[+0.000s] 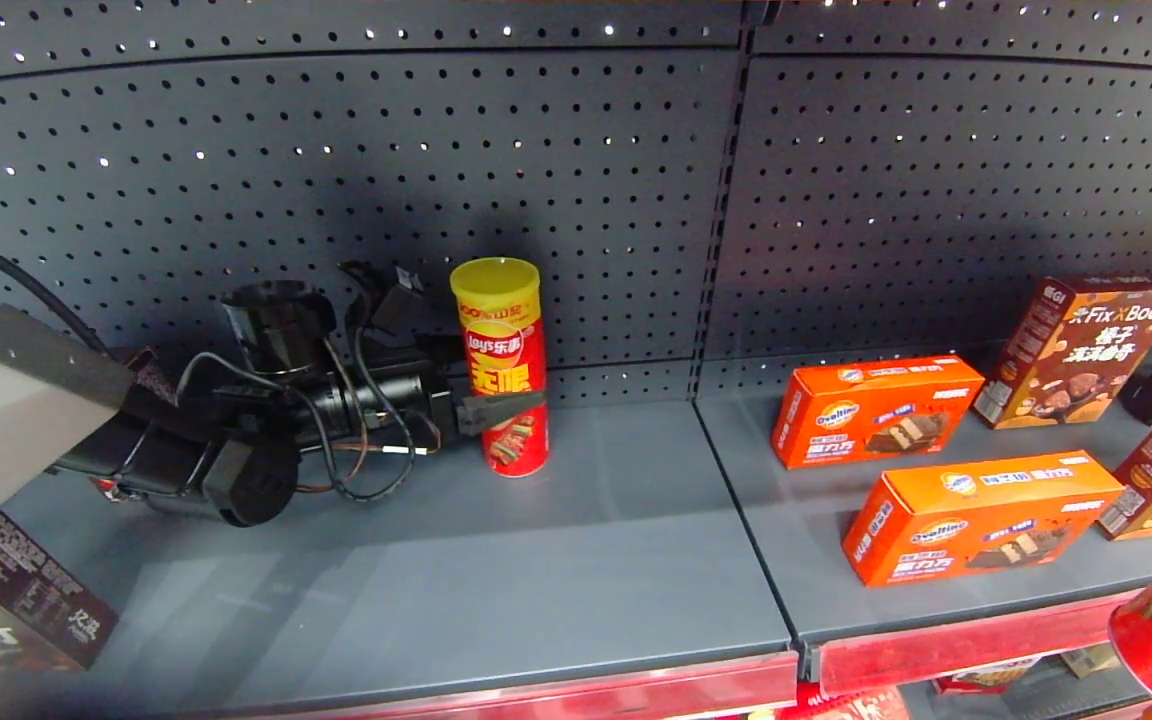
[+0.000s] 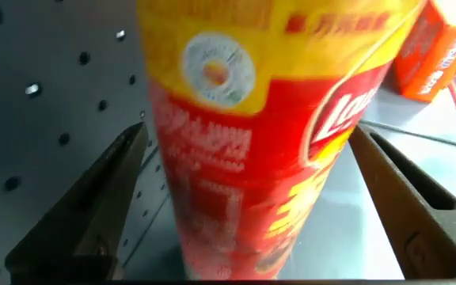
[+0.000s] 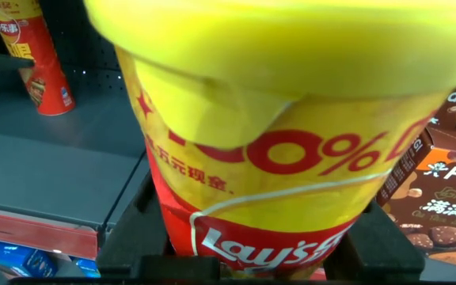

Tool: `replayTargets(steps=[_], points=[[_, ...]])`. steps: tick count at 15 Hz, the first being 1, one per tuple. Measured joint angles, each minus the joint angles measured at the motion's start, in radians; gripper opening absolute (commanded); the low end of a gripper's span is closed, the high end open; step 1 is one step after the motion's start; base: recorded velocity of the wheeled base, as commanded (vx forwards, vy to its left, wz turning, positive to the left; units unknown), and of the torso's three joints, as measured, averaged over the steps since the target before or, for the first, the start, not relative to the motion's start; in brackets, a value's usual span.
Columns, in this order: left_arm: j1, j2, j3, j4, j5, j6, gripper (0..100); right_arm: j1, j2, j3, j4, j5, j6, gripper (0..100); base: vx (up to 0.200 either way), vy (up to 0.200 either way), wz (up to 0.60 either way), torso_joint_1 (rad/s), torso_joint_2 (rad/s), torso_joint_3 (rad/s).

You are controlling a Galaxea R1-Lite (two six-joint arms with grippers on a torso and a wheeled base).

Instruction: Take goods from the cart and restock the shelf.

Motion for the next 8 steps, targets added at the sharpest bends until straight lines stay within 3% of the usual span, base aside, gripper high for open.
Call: replayTargets(steps=[4, 8], points=[[-0.008, 0.017, 0.004, -0.068, -0.013, -0.062, 100, 0.000, -0.001, 0.003, 0.000, 0.000, 0.000, 0, 0.000, 0.000, 0.00, 0.000, 0.00, 0.000], [-0.026, 0.025, 0.005, -0.074, -0.013, -0.066, 100, 0.000, -0.001, 0.004, 0.000, 0.000, 0.000, 0, 0.000, 0.000, 0.00, 0.000, 0.00, 0.000]])
